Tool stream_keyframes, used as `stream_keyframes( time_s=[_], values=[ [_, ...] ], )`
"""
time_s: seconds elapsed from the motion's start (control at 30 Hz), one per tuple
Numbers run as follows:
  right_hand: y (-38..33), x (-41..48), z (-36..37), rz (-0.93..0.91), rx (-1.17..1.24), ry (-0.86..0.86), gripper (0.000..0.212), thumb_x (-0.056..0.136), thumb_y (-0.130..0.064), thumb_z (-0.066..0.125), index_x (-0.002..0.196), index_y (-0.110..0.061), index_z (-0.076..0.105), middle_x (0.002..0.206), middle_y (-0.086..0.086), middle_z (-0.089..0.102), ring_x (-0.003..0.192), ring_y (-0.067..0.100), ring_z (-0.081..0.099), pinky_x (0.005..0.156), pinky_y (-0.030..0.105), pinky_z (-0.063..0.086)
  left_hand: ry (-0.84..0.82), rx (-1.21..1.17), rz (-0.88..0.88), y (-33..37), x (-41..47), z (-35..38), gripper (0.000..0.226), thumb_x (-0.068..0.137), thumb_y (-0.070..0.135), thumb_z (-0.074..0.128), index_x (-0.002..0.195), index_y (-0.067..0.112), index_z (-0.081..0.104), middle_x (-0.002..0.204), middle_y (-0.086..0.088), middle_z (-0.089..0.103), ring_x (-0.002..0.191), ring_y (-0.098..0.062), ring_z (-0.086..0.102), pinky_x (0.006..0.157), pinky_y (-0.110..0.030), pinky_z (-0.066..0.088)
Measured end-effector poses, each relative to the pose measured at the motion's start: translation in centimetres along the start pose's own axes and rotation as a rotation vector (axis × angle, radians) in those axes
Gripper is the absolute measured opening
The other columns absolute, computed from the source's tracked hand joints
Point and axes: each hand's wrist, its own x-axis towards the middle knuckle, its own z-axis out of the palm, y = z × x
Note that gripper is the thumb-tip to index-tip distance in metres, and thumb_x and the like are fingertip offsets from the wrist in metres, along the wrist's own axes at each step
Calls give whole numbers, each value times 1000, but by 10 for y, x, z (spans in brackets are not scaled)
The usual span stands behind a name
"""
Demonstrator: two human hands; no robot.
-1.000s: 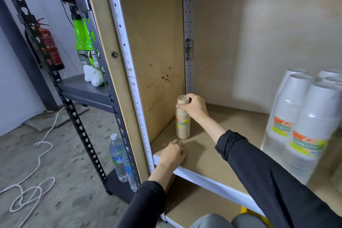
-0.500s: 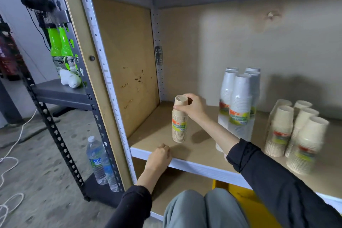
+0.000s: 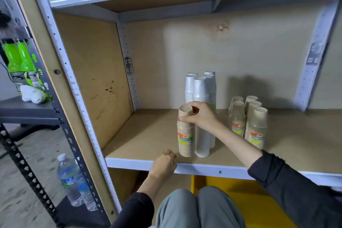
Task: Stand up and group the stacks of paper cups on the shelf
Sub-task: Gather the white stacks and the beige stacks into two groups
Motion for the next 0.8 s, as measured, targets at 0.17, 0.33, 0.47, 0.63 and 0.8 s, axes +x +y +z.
stream_keyframes(
  time_s=[0.17,0.33,0.47,0.63,0.8],
  values=[
    [8,-18,-36,20,-83,35,19,63,-19,82,72,-24,66,78,-2,65,73,8,53,61,16,40,-22,10,148,34,1,11,32,94,13,39,122,7,53,131,-8,50,123,-23,46,97,-37,43],
    [15,-26,-70,62,-110,75,21,65,-12,80,83,-14,69,69,-6,60,69,9,51,59,18,38,-65,42,269,67,8,15,30,95,15,38,118,3,51,128,-13,50,120,-29,47,95,-41,41],
    [23,-26,-96,113,-206,116,27,66,-14,80,90,-4,69,72,0,59,66,11,51,48,11,35,-91,30,339,90,19,18,29,93,12,38,110,-4,56,122,-19,53,114,-29,50,90,-39,40],
    [39,-16,-115,197,-321,117,28,62,-21,81,86,-16,68,78,-3,63,75,11,54,60,22,38,-209,-108,417,114,33,21,17,59,17,56,43,14,60,49,-1,60,42,-13,60,38,-18,38],
    [46,-5,-122,228,-425,30,32,63,-20,81,60,-28,50,59,-14,46,61,5,43,53,21,32,-132,-184,401,133,47,19,44,71,26,38,84,1,71,90,-13,67,79,-23,68,70,-27,47]
  ],
)
